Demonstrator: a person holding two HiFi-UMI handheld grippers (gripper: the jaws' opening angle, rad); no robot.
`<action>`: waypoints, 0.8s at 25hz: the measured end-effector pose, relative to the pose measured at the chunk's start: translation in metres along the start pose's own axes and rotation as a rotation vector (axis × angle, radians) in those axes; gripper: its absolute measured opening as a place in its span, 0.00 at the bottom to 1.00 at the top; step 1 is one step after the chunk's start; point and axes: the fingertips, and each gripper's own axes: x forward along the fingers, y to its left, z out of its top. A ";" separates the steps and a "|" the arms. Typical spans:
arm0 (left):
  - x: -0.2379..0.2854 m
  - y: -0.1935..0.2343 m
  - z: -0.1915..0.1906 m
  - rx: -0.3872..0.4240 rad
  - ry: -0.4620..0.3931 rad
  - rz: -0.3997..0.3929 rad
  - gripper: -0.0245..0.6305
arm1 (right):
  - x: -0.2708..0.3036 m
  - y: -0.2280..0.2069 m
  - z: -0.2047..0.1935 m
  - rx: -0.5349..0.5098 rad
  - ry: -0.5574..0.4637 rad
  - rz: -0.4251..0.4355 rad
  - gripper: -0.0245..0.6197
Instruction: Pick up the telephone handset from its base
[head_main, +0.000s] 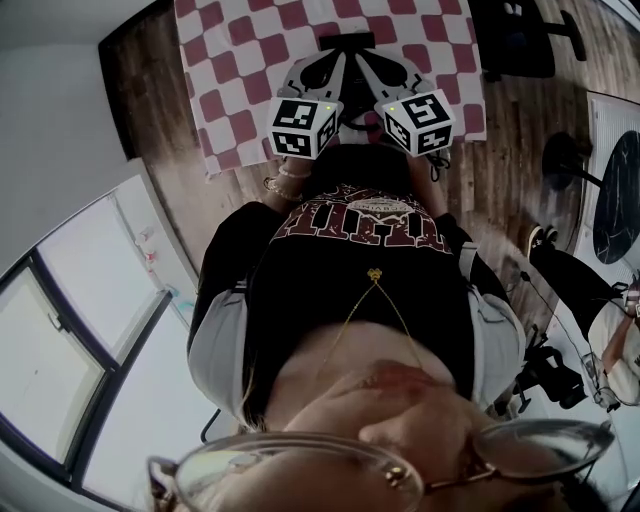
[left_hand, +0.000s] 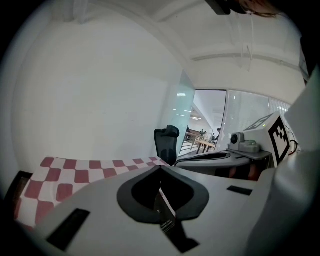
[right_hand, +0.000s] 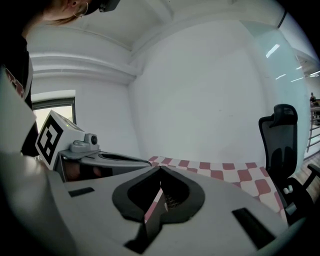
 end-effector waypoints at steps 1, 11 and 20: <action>0.001 0.002 -0.001 -0.002 0.006 -0.006 0.04 | 0.002 0.000 -0.001 0.004 0.005 -0.007 0.07; 0.005 0.020 -0.018 -0.020 0.045 -0.055 0.04 | 0.018 -0.001 -0.014 0.030 0.035 -0.058 0.07; 0.006 0.028 -0.028 -0.037 0.070 -0.043 0.04 | 0.022 -0.004 -0.027 0.032 0.072 -0.062 0.07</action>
